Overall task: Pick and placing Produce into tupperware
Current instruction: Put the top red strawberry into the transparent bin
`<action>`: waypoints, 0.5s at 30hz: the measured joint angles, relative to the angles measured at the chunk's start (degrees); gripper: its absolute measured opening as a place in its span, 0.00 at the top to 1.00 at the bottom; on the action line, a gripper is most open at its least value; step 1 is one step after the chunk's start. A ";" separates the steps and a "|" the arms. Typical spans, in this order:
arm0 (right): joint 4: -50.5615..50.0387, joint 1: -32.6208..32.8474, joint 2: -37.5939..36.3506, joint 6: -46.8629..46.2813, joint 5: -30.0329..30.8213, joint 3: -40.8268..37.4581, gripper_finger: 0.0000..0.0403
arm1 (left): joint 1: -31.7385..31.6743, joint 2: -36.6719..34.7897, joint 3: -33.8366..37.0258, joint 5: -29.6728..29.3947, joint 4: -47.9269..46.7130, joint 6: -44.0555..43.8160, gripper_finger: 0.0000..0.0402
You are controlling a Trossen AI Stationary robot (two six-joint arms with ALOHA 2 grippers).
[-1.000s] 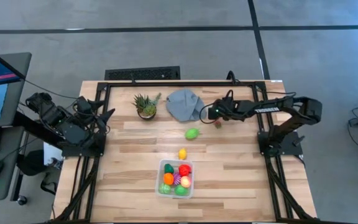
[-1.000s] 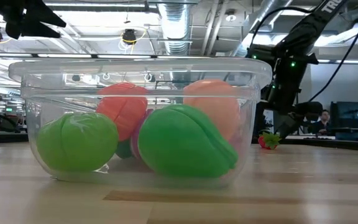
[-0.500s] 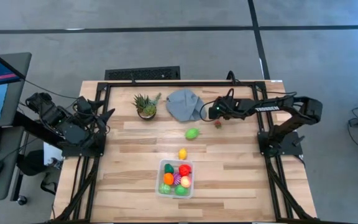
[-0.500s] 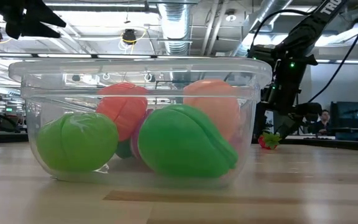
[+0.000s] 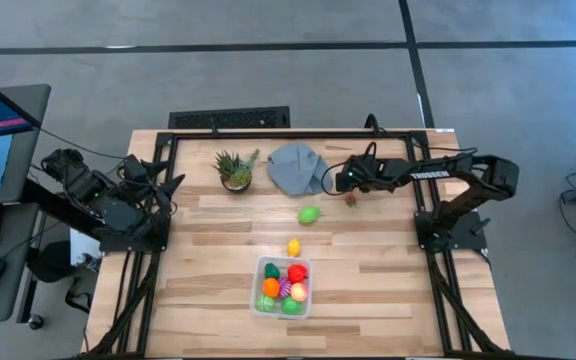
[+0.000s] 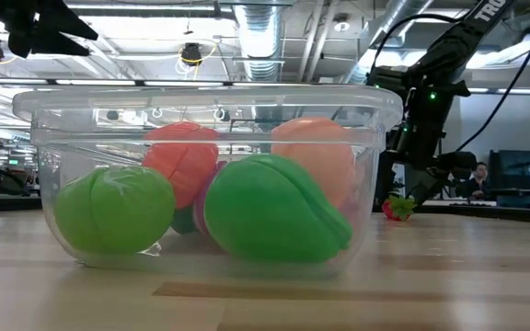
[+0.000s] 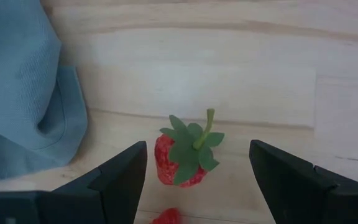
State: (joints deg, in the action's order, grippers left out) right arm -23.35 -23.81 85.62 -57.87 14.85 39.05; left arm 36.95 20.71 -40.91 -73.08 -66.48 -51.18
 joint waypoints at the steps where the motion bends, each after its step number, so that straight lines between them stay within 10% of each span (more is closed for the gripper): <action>1: 0.00 -0.08 0.00 0.00 0.00 0.00 0.24 | 0.00 0.00 0.00 0.00 0.00 0.00 0.31; 15: 0.63 0.22 5.52 1.88 -0.08 2.62 0.24 | -0.01 0.02 -0.01 -0.03 -0.02 -0.21 0.31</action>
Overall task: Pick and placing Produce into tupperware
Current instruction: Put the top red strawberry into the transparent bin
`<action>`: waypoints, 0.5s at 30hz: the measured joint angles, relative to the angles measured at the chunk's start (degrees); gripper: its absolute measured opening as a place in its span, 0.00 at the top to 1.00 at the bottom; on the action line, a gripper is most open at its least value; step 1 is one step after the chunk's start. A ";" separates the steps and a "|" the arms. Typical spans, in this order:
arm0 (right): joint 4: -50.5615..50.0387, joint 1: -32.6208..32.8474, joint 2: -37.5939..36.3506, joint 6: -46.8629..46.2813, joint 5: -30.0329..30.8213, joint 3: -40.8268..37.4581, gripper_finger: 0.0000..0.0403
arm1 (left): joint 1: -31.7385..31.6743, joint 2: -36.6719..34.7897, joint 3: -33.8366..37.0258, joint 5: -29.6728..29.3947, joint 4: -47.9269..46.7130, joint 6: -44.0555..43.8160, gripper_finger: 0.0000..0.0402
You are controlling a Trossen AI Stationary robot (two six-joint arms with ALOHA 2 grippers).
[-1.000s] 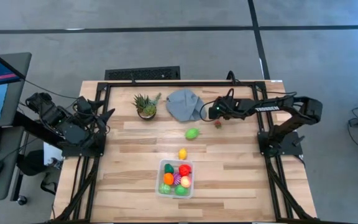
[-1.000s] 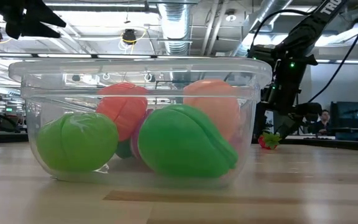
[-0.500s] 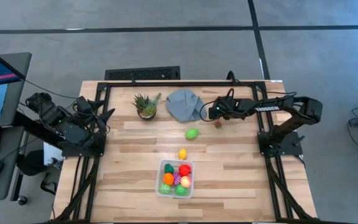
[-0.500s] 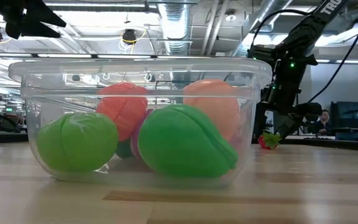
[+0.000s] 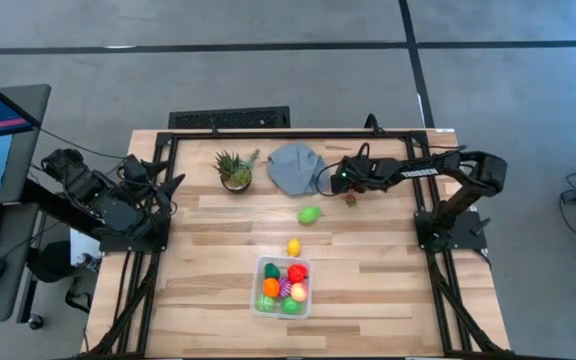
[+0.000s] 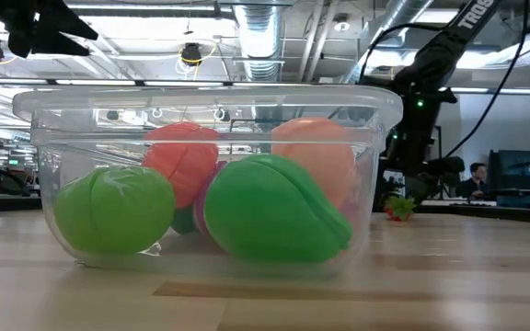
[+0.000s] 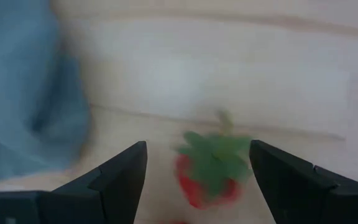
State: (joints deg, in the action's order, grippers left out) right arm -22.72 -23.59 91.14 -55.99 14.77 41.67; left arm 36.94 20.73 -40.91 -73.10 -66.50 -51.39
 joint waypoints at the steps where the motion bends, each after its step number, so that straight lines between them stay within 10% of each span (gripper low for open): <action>1: 0.53 -0.49 0.02 0.64 -0.47 0.34 0.24 | 0.01 0.00 -0.01 0.00 0.02 -0.01 0.31; 15: -1.71 -2.28 -0.08 2.03 -3.38 0.36 0.24 | 0.01 0.00 -0.01 -0.24 0.02 -0.10 0.31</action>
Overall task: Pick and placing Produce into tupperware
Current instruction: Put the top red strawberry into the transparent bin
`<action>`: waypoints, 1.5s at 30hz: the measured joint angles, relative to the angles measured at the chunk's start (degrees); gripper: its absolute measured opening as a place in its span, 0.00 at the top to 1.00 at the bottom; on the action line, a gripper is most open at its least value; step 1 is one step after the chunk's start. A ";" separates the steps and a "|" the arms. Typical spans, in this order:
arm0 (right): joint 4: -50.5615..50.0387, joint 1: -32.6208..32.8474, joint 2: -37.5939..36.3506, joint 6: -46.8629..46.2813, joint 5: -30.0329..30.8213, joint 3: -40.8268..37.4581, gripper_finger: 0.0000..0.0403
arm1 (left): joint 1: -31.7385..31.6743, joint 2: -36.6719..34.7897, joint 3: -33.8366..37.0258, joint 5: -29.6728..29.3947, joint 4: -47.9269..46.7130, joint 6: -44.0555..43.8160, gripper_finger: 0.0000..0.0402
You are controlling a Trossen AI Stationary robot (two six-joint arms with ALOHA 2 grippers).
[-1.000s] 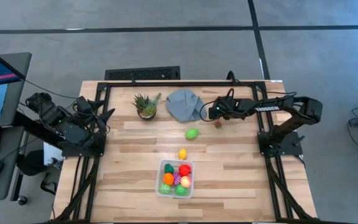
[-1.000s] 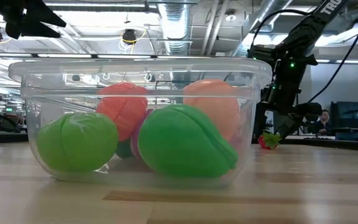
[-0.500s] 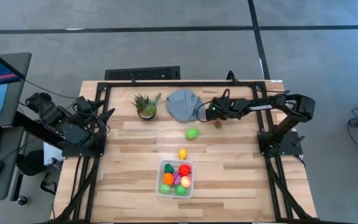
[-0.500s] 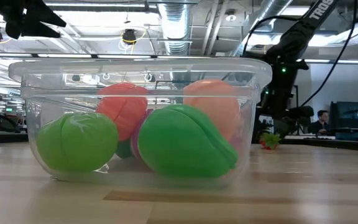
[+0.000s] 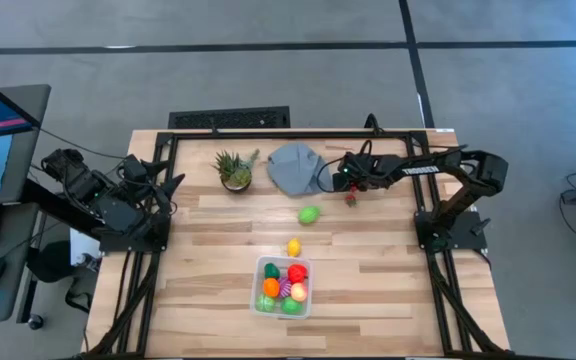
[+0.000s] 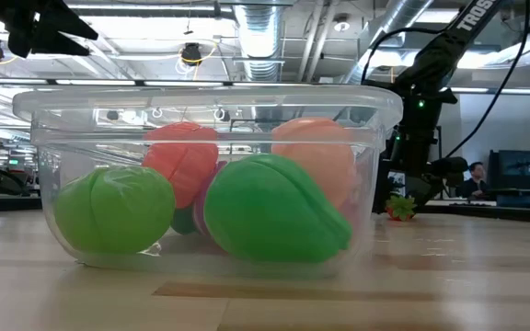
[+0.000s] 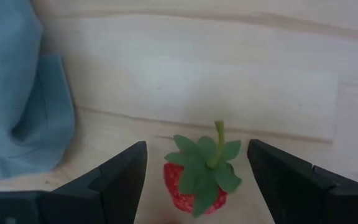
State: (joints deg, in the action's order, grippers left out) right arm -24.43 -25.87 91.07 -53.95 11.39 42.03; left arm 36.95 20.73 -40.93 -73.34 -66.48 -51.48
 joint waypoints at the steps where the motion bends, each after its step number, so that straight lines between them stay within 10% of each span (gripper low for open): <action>1: -0.45 0.00 -0.01 0.02 -0.06 0.01 0.24 | 0.00 0.00 0.00 -0.02 0.00 0.00 0.31; 28: -1.89 1.68 -0.04 -0.04 -0.37 -0.10 0.58 | 0.00 0.00 0.00 -0.26 0.00 -0.11 0.31; 45: -4.23 2.75 0.11 0.17 -2.72 2.04 0.61 | 0.00 0.00 0.00 -0.24 0.25 -0.15 0.31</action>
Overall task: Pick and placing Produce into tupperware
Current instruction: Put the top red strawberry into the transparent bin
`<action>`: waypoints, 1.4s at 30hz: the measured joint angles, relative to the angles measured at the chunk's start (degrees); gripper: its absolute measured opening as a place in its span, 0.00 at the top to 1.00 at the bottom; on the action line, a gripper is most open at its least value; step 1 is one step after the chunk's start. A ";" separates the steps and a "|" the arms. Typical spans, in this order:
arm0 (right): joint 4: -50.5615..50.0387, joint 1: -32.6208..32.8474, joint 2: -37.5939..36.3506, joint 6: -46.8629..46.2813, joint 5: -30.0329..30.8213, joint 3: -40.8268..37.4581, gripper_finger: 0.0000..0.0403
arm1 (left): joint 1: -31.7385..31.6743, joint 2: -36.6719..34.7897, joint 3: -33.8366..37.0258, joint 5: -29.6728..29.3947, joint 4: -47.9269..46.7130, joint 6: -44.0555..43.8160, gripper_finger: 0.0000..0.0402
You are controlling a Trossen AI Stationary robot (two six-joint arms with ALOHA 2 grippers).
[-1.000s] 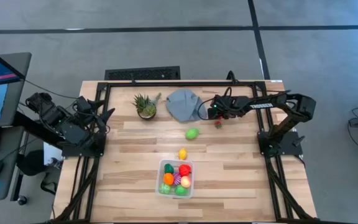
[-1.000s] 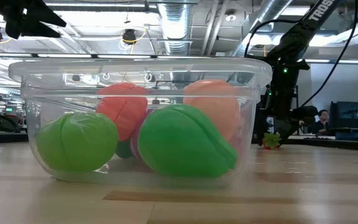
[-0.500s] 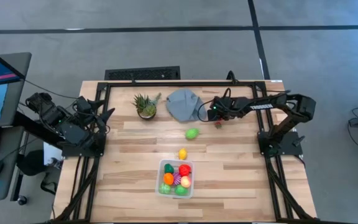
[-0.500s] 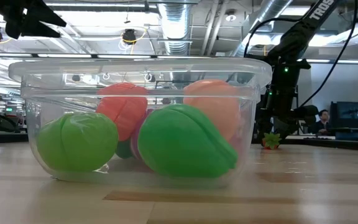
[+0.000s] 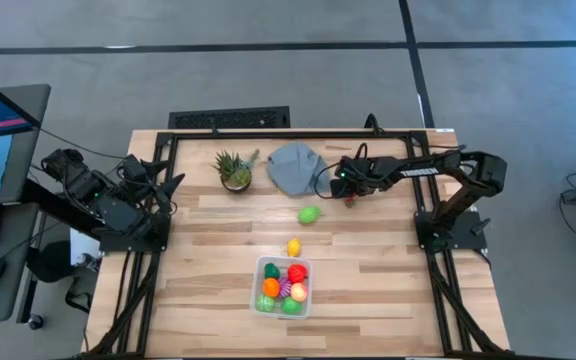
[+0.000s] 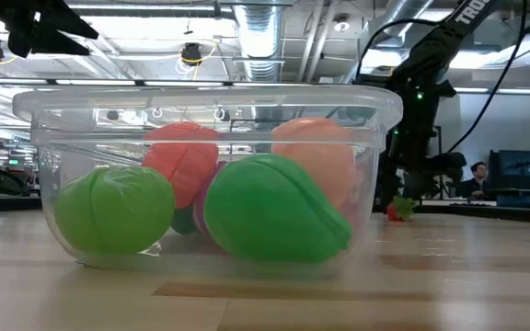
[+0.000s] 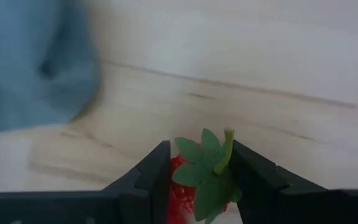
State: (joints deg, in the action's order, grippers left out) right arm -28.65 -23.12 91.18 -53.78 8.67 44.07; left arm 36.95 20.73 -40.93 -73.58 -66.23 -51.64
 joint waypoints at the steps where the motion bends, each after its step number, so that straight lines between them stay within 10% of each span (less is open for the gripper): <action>1: 0.05 0.01 0.00 0.36 0.08 0.36 0.61 | 0.00 0.00 0.00 0.00 0.10 0.00 0.31; 42: -13.45 3.87 -0.13 10.96 1.87 21.24 0.57 | -0.02 0.00 0.00 -0.46 3.21 0.22 0.31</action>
State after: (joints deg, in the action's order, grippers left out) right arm -42.10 -19.25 91.05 -42.83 10.55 65.31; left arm 36.93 20.73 -40.93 -74.04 -63.02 -51.42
